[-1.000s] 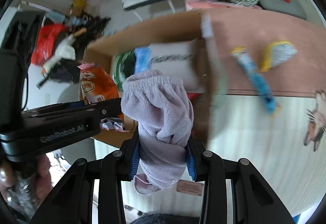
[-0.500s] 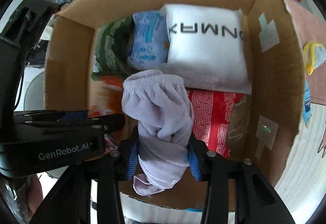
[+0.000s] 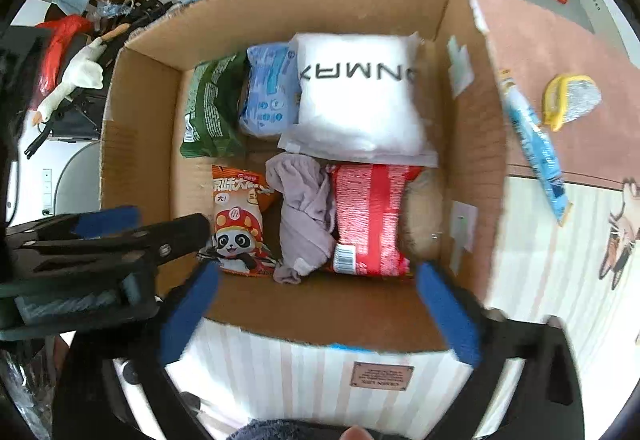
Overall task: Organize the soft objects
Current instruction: 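Grasp the yellow-rimmed silver sponge with the right tool while the left tool grasps the blue-white tube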
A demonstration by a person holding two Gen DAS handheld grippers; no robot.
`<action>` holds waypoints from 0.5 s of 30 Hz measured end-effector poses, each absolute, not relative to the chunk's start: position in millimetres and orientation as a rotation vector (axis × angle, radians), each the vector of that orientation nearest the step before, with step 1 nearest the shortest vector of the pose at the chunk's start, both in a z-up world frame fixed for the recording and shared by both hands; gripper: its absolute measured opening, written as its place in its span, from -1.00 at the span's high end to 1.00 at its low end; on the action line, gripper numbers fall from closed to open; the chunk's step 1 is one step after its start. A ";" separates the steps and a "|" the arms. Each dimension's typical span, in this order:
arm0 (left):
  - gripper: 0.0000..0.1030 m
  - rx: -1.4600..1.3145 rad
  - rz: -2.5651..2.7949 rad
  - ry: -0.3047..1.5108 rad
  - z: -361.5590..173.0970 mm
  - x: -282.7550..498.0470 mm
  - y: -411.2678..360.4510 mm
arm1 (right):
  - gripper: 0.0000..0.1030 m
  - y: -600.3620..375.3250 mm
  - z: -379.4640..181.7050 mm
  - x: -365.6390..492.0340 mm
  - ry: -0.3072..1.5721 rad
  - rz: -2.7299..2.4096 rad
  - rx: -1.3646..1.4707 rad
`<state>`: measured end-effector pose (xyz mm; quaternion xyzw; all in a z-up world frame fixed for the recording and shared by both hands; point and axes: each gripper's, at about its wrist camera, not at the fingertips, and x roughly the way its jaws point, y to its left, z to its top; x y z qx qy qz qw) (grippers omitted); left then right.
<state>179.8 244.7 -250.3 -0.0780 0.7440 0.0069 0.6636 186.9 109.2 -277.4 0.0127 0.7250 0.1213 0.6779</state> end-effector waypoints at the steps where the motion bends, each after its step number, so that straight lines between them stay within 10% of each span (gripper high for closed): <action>1: -0.97 -0.157 0.033 1.651 -239.7 175.8 242.5 | -1.00 107.1 -272.5 186.0 1.621 0.262 0.016; 15: -0.98 -0.143 0.154 1.468 -195.8 134.1 225.8 | -1.00 70.8 -206.8 147.9 1.460 0.234 -0.096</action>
